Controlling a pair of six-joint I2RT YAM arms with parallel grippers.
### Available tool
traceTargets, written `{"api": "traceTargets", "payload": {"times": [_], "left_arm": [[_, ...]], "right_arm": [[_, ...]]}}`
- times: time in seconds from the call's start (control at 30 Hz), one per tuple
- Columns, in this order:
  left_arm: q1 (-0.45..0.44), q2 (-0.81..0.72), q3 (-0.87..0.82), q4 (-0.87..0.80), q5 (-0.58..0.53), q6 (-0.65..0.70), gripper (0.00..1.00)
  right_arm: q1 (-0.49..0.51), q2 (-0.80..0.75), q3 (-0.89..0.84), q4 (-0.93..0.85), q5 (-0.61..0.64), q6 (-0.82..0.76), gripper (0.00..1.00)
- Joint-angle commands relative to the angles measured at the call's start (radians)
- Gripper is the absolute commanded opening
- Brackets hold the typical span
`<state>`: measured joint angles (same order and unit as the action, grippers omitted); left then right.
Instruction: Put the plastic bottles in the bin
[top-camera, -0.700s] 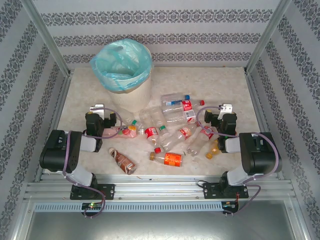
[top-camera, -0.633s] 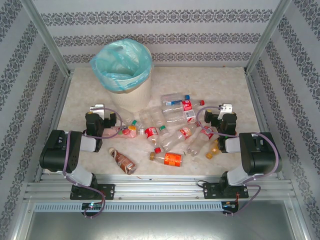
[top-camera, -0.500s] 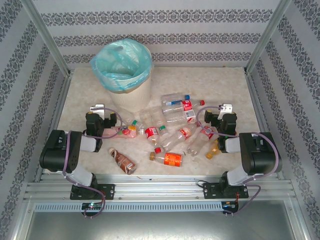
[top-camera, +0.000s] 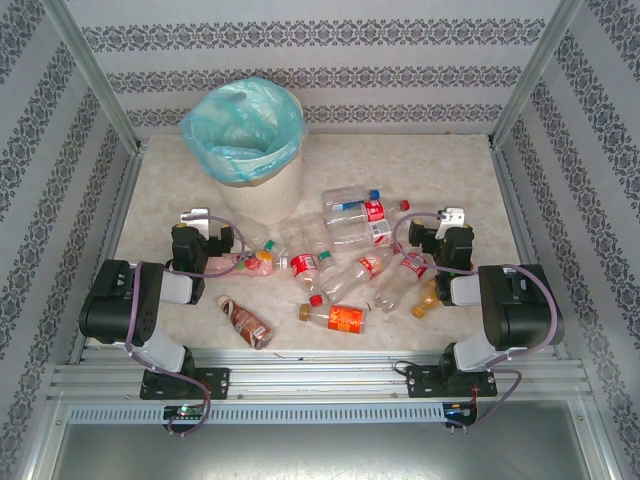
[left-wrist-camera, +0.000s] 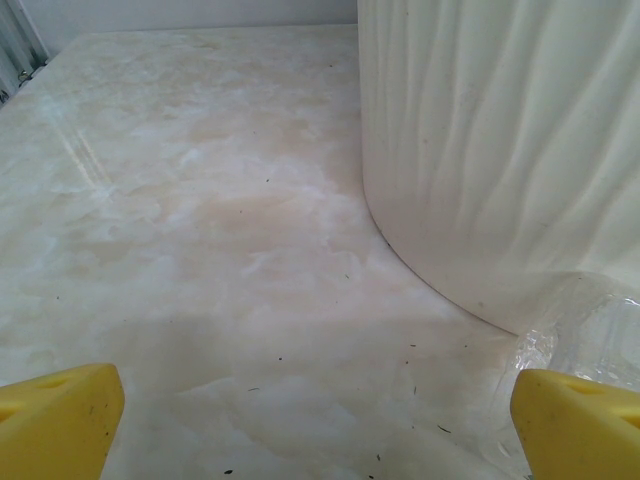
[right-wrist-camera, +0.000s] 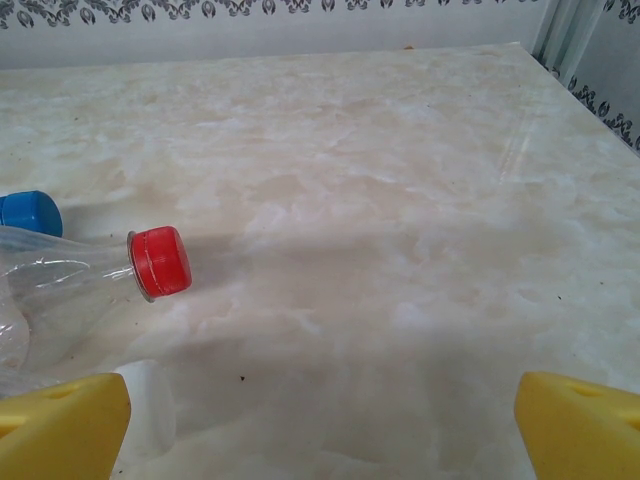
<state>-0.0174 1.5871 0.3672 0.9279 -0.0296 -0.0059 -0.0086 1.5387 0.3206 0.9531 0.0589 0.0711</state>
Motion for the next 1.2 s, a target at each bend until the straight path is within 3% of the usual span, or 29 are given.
{"api": "traceTargets", "payload": {"times": [0.0,0.13,0.3,0.53,0.73,0.83,0.97,1.17], "left_arm": [[0.008,-0.001,0.019,0.011,0.005,0.007,1.0],[0.009,-0.003,-0.023,0.094,-0.082,-0.024,1.0],[0.009,-0.091,-0.137,0.233,-0.071,-0.019,1.0],[0.008,-0.349,-0.174,0.09,-0.149,-0.049,1.0],[0.008,-0.617,-0.077,-0.271,-0.233,-0.086,0.99],[0.007,-0.714,-0.02,-0.44,-0.222,-0.146,0.95],[-0.004,-0.825,0.078,-0.689,-0.126,-0.261,0.88],[-0.106,-0.886,0.28,-1.076,-0.006,-0.3,0.82]], "right_arm": [[0.005,-0.014,0.017,0.01,-0.019,-0.013,0.98],[0.005,-0.015,0.017,0.016,-0.018,-0.012,0.98],[0.005,-0.126,0.017,-0.058,-0.013,-0.016,0.98],[0.009,-0.298,0.056,-0.267,0.023,0.017,0.98],[0.013,-0.477,0.23,-0.797,0.014,0.231,0.9],[0.018,-0.517,0.307,-0.997,-0.053,0.309,0.86],[0.059,-0.539,0.396,-1.197,-0.166,0.38,0.79],[0.141,-0.533,0.516,-1.439,-0.177,0.381,0.76]]}}
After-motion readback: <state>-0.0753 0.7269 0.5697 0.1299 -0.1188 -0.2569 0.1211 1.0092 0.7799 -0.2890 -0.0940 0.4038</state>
